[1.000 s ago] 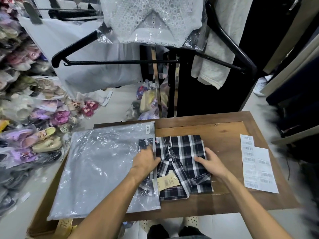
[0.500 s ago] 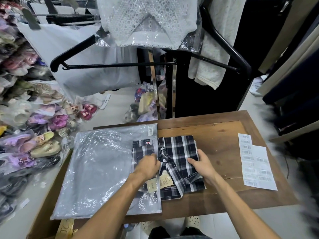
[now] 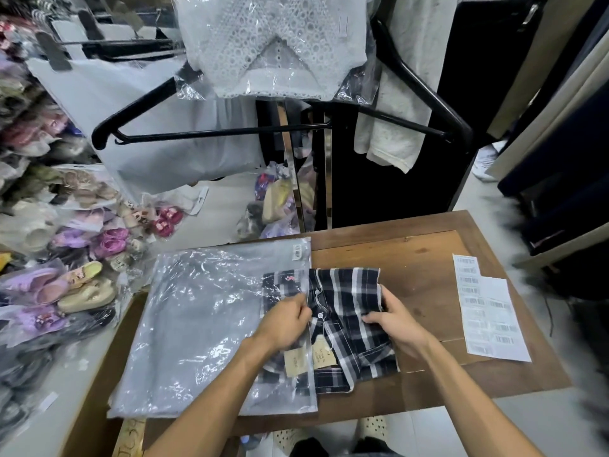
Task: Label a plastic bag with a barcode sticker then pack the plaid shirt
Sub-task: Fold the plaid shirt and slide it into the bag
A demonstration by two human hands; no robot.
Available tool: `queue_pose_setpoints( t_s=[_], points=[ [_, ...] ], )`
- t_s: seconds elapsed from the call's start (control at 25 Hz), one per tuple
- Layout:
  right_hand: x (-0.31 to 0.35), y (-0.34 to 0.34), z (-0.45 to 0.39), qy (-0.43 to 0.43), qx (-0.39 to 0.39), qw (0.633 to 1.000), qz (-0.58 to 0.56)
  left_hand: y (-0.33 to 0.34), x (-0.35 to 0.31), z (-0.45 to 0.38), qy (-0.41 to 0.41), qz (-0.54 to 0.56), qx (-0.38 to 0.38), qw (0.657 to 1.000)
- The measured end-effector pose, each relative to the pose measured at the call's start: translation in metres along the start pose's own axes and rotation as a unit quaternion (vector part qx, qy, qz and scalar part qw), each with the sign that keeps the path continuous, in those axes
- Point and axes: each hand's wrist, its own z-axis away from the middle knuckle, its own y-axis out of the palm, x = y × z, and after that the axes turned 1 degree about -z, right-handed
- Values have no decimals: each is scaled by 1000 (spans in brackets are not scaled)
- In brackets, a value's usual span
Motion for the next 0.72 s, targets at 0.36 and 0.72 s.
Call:
queue_pose_setpoints(
  t_s=[0.36,0.72],
  points=[
    [10,8,-9,3,-4,1000,-28,11,0,0,7,13,17,1000],
    [5,8,-17,20,-15,996,-87,16,-3,3,-3,13,24,1000]
  ],
)
